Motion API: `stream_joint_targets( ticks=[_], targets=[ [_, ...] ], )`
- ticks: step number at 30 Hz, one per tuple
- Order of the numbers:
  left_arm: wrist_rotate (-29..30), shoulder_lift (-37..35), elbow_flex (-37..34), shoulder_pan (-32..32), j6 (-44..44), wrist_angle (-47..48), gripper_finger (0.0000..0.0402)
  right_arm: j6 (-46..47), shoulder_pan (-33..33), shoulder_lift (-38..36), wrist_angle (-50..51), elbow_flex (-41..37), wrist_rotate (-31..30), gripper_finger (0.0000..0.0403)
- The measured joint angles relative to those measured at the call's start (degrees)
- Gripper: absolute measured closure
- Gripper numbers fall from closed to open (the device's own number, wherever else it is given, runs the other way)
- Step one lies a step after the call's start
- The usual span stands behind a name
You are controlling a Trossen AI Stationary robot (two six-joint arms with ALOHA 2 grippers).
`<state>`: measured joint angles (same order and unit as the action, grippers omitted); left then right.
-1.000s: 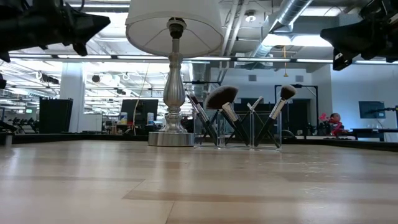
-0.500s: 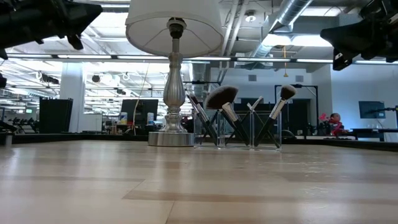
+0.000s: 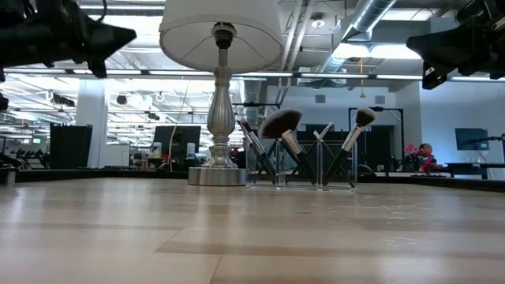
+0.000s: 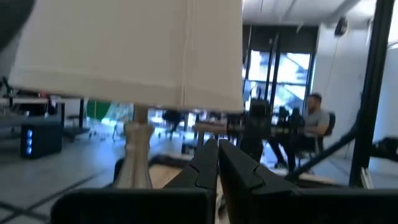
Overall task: Put items in baskets/containers
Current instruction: Return to Home Position
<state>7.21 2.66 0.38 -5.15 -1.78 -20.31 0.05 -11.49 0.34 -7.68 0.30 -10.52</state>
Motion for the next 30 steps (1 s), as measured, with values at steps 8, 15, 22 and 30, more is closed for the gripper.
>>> stream_joint_targets(
  ticks=[8,15,22,30],
  targets=[
    [-0.01,-0.46,0.0,0.0,-0.41,5.8,0.0391,0.0,0.0,0.0,0.0,0.0,0.0,0.0403],
    [-0.01,-2.39,-0.02,0.0,-2.84,17.34,0.0391,0.0,0.0,0.0,-0.01,0.0,0.0,0.0403],
    [-1.16,-2.21,-0.02,0.0,-3.42,18.23,0.039,0.0,0.0,0.0,0.0,0.0,0.0,0.0403],
    [-2.61,-2.21,-0.02,0.0,-4.57,18.01,0.0389,0.0,-0.01,0.0,0.0,0.0,0.0,0.0403]
  ],
)
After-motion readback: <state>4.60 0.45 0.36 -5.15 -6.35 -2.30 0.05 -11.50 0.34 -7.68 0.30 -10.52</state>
